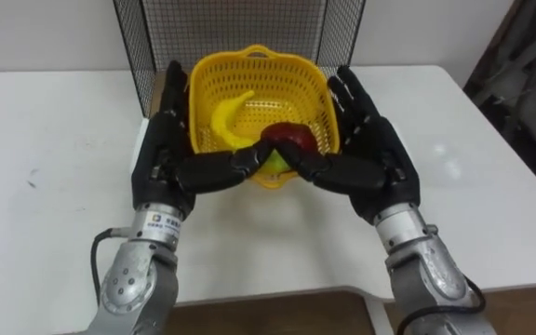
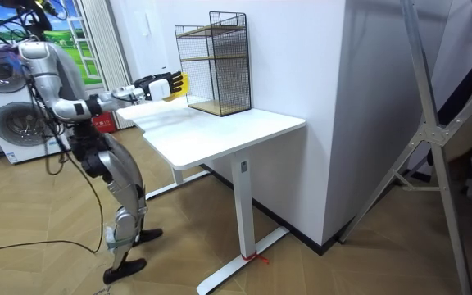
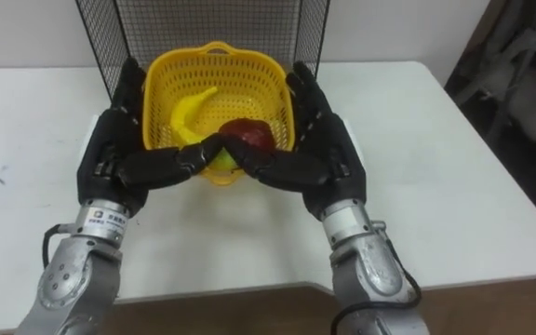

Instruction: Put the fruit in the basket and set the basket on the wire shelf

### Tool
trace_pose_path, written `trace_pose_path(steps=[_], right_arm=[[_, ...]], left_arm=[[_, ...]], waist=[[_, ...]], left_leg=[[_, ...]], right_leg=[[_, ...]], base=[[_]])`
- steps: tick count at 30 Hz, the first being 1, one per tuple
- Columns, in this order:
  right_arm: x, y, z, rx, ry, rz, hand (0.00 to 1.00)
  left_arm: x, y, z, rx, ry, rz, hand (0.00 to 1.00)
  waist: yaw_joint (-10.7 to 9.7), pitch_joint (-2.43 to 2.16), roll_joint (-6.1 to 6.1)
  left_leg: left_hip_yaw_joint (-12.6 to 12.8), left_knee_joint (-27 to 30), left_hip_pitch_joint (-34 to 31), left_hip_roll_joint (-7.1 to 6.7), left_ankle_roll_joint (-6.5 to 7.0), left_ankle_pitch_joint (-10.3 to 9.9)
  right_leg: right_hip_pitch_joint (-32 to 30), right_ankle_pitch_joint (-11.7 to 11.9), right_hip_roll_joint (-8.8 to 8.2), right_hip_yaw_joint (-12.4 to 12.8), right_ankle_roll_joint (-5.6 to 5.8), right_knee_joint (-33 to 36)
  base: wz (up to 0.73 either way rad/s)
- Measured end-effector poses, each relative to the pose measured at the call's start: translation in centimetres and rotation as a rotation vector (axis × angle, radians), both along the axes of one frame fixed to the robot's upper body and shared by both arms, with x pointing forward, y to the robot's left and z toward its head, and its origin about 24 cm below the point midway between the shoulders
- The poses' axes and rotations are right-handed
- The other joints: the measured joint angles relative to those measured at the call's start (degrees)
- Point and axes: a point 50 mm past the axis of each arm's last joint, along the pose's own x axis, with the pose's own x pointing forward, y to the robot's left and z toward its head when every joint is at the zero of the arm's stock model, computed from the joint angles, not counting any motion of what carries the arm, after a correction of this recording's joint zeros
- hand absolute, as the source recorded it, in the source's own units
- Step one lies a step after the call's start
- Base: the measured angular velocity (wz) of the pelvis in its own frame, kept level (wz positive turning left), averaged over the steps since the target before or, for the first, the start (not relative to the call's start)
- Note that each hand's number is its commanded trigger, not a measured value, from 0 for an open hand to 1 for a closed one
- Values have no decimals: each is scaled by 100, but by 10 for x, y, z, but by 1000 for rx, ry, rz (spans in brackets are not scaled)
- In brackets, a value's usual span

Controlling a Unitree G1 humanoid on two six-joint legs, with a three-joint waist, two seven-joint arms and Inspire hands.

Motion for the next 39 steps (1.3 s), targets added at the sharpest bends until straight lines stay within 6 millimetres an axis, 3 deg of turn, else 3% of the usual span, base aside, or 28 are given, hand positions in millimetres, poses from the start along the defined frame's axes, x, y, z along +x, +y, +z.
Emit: trace_pose_path(steps=[1, 3, 4, 6, 8, 10, 12, 13, 14, 15, 21, 25, 35, 39], right_arm=[[0, 0, 0, -2, -1, 0, 0], [1, 1, 1, -22, -8, -2, 0], [1, 1, 1, -30, -12, -2, 0], [1, 1, 2, -34, -15, -4, 0], [1, -2, 1, -40, -16, -12, 0], [1, -1, 2, -40, -19, -10, 0], [1, -1, 1, -39, -15, -10, 0], [1, -1, 0, -39, -12, -9, 0], [1, -1, 0, -32, -9, -9, 0], [1, -3, -1, -37, -3, -12, 0], [8, -2, 2, 19, 0, -7, 0], [14, -2, 6, 35, 5, -29, 0], [42, 1, 16, 55, 34, -78, 0], [56, 0, 17, 36, 65, -122, 0]], left_arm=[[0, 0, 0, -1, -1, 0, 0], [0, 0, 0, -3, -6, 2, 0], [0, 0, 0, -3, -7, 3, 0], [0, -1, 0, -4, -5, 2, 0], [0, 0, 0, -4, -4, 4, 0], [0, 0, 0, -11, -3, 10, 0], [0, 0, 0, -12, 0, 17, 0], [0, 0, 0, -13, 2, 18, 0], [0, 0, -1, -13, 7, 20, 0], [0, -2, -5, -14, 27, 18, 0], [2, -4, -9, -12, 58, 41, 0], [9, -7, -4, -3, 64, 32, 0], [47, -12, 10, 27, 80, 41, 0], [64, -17, 6, 58, 135, 44, 0]], waist=[[7, 12, -4], [6, 56, -46], [4, 67, -39], [-26, 109, 28], [-75, 120, 79], [-68, 138, 120], [-84, 152, 190], [-80, 148, 189], [-82, 143, 185], [-124, 95, 266], [-151, 52, 311], [-175, 51, 311], [-186, 53, 332], [-212, 64, 405]], left_leg=[[31, 4, 37, -32, 29, -23], [51, 30, 226, -188, 136, -161], [46, 56, 271, -202, 162, -205], [-49, 83, 431, -183, 216, -338], [-200, 68, 505, -172, 260, -383], [-227, 13, 514, -132, 279, -403], [-292, -57, 550, -107, 288, -400], [-294, -61, 576, -107, 289, -401], [-302, -82, 628, -112, 281, -410], [-367, -146, 703, -76, 270, -414], [-337, -574, 967, 121, 227, -391], [-308, -710, 1065, 137, 224, -389], [-292, -980, 1367, 250, 214, -357], [-282, -1040, 1488, 263, 213, -357]], right_leg=[[-71, 4, -61, -32, 15, 243], [-423, 234, -298, -122, 267, 1379], [-514, 371, -336, -125, 285, 1614], [-677, 880, -357, -150, 289, 2093], [-721, 966, -337, -233, 371, 2105], [-811, 672, -234, -193, 281, 1749], [-920, 506, -115, -195, 214, 659], [-905, 525, -81, -173, 187, 309], [-842, 789, 21, -95, 149, -300], [-715, 912, 64, -133, 113, -443], [-344, 1114, 257, -136, 46, -1111], [-271, 1135, 279, -137, 54, -1216], [252, 1415, 394, -136, 81, -1978], [464, 1495, 425, -134, 107, -2234]], base=[[3], [5], [7], [12], [20], [9], [15], [10], [20], [16], [-7], [-5], [0], [0]])
